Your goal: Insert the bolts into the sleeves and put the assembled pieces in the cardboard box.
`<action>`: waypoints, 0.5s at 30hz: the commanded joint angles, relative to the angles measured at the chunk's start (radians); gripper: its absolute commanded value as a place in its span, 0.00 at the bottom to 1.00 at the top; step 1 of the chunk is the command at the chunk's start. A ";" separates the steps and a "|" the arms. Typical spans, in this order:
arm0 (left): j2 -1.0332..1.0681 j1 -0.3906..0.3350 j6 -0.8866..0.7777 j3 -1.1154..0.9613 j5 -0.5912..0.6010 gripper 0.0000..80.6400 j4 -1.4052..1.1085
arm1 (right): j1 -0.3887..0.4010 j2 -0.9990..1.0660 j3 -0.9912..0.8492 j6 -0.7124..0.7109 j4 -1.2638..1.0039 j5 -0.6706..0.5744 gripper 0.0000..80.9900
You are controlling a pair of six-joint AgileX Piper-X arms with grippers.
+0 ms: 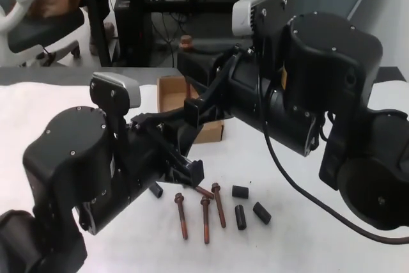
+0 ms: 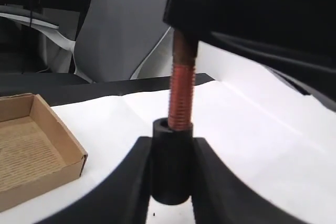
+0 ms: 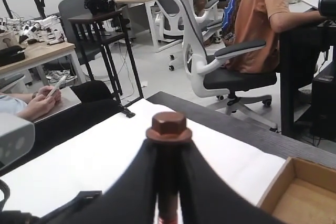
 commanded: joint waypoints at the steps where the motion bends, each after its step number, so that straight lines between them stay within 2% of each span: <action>1: -0.011 0.001 -0.005 -0.005 0.004 0.02 -0.034 | 0.002 0.004 0.003 -0.007 -0.016 0.002 0.01; 4: -0.011 0.001 -0.005 -0.005 0.004 0.02 -0.070 | 0.002 0.004 0.003 -0.051 -0.009 0.002 0.01; 15: -0.011 0.001 -0.005 -0.005 0.004 0.02 -0.087 | 0.000 0.004 0.003 -0.054 -0.008 0.002 0.01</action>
